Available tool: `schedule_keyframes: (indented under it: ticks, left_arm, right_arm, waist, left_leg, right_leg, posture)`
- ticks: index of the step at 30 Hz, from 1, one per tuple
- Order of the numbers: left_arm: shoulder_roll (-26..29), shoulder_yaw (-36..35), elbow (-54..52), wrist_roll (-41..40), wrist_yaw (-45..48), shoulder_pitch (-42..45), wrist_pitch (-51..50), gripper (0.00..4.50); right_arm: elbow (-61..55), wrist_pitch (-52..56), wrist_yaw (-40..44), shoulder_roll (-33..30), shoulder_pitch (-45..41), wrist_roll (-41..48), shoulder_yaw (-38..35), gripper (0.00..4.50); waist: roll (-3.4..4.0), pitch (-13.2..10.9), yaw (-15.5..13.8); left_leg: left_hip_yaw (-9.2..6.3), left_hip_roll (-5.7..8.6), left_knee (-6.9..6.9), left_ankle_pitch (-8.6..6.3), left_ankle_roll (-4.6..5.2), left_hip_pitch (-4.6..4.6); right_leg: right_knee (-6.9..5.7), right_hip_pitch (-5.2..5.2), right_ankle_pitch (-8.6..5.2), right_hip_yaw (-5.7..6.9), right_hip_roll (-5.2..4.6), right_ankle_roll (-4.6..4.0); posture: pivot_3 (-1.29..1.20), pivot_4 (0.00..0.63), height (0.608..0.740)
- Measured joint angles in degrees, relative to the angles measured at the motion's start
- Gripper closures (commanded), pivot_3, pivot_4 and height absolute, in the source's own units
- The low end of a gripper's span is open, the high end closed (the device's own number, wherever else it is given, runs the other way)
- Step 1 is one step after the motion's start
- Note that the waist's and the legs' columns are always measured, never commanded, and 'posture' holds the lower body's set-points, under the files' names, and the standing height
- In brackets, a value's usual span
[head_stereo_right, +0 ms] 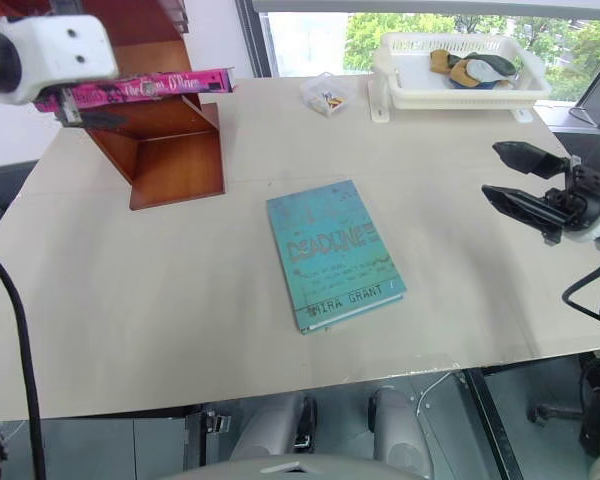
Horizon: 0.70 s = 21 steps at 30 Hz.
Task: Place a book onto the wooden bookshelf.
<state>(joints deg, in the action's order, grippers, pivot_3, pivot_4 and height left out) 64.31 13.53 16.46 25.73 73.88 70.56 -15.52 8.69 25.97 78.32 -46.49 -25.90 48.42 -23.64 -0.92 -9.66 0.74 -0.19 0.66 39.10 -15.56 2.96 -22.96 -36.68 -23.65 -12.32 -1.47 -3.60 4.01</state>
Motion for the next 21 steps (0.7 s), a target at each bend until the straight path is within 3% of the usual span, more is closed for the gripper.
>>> schedule_keyframes:
  ticks: [13,21]
  left_arm:
    - [-1.42,-4.78,-0.51,-8.47,0.31,4.0,2.36,0.05]
    - [-2.75,-11.0,-9.38,-22.86,4.44,-0.51,0.44,0.05]
  right_arm:
    - [0.04,0.71,0.17,-1.55,0.16,0.51,-0.95,0.0]
    - [0.25,1.36,1.0,-2.88,-0.54,0.52,-1.07,0.0]
  waist:
    - [-0.02,-0.01,-0.03]
    - [-0.03,-0.01,0.01]
  left_leg:
    - [0.0,0.01,0.04,0.0,0.0,-0.01]
    - [-0.01,-0.03,0.08,0.0,0.0,0.0]
  right_leg:
    - [0.0,0.0,0.0,0.0,-0.02,0.0]
    - [-0.02,0.01,0.0,0.01,-0.01,0.0]
  posture:
    - [0.0,0.15,0.74]
    - [0.0,0.15,0.74]
